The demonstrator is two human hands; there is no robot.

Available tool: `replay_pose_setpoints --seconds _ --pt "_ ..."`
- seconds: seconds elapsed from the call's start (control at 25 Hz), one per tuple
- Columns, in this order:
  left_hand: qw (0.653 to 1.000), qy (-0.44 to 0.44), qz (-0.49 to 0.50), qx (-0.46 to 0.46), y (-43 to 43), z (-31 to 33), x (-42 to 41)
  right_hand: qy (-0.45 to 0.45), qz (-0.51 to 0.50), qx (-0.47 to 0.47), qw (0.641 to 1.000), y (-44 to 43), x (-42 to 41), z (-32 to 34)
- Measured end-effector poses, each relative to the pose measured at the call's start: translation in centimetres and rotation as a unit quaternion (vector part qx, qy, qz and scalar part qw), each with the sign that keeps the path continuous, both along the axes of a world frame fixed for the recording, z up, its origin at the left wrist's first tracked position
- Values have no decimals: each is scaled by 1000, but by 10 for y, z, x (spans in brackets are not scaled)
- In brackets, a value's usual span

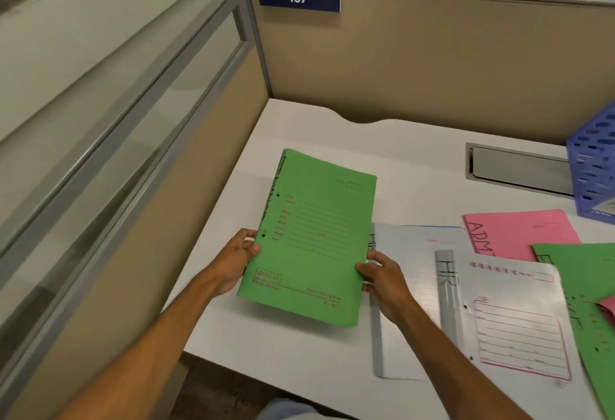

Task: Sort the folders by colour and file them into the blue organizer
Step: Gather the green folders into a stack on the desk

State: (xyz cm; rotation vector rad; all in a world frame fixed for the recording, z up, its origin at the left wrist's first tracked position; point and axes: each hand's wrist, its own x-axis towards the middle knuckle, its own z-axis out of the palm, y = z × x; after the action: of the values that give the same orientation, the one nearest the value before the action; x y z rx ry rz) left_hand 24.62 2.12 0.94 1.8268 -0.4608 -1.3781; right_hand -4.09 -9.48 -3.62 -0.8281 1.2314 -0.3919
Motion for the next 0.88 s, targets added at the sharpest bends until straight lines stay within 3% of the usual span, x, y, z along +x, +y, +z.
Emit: replay_pose_setpoints --seconds 0.16,0.44,0.68,0.88 --pt "995 -74 -6 71 2 -38 35 75 -20 -4 997 15 47 -18" --pt "952 -263 -66 143 19 -90 70 142 10 5 990 36 97 -52" --pt "931 -330 -81 133 22 -99 75 166 26 -6 986 38 109 -52" --pt "929 -330 -99 137 20 -93 81 198 96 -47 974 37 112 -43"
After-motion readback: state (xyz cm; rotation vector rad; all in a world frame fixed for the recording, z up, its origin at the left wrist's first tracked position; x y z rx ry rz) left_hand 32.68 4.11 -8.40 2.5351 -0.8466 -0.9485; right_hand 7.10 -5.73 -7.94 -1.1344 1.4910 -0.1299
